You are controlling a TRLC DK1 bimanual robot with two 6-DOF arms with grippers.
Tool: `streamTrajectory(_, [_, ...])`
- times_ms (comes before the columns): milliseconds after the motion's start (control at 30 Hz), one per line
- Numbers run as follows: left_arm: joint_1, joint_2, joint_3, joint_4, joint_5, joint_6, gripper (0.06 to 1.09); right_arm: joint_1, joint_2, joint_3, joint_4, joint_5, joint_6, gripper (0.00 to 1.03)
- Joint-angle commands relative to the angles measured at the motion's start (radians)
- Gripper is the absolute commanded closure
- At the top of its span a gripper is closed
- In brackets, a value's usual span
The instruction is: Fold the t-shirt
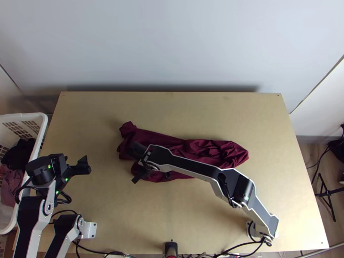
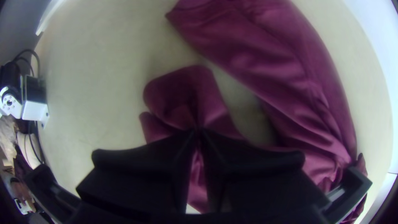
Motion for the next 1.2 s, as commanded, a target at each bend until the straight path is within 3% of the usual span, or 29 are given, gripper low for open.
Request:
streamTrajectory(0, [0.006,0.000,0.008,0.005,0.003,0.009,0.11,0.001,-0.054,-0.003,-0.018,0.037,-0.033,0.97])
streamTrajectory(333, [-0.028,0.060,0.064,0.015,0.039,0.003,0.11,-0.028,-0.227,-0.006,-0.071,0.074,-0.082,0.97])
streamTrajectory(567, [-0.170,0.123,0.096,0.046,0.039,-0.060,0.11,-0.089,-0.331,0.023,-0.093,0.104,-0.108,0.97])
streamTrajectory(900, [-0.282,0.263,0.162,0.115,0.031,-0.118,0.11,-0.272,-0.485,0.140,-0.081,0.150,-0.130,0.97])
streamTrajectory(1167, [-0.304,0.382,0.281,0.121,0.031,-0.132,0.11,-0.428,-0.494,0.376,-0.035,0.190,-0.134,0.97])
